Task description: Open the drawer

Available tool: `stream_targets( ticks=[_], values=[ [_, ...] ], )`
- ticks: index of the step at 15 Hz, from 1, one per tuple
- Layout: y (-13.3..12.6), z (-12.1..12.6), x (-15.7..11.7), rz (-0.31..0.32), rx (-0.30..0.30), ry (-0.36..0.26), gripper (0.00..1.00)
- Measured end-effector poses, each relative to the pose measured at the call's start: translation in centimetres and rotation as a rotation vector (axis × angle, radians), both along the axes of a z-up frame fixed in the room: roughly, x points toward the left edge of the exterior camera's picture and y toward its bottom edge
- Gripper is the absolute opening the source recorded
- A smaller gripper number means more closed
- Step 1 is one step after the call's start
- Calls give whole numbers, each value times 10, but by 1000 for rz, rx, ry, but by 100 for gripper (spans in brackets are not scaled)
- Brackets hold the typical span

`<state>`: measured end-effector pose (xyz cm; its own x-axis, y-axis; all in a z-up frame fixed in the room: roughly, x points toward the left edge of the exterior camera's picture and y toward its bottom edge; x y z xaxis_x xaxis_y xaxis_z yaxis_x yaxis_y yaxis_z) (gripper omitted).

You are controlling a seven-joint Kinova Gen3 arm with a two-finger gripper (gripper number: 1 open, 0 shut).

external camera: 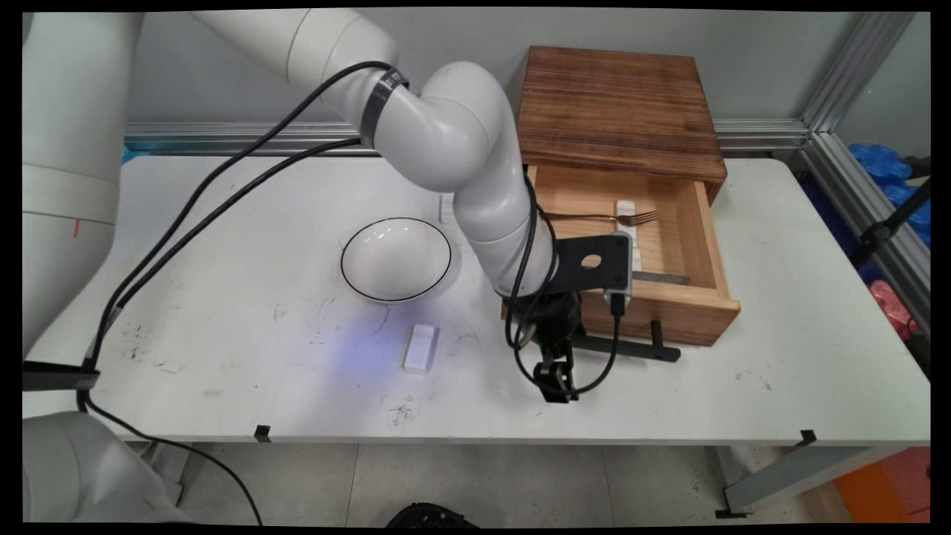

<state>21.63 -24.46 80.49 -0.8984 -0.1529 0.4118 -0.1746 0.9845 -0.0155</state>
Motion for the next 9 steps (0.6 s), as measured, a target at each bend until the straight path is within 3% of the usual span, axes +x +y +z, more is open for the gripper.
stream_targets(
  ticks=[9],
  values=[
    [22,3,-6,-29,14,13,100]
  ],
)
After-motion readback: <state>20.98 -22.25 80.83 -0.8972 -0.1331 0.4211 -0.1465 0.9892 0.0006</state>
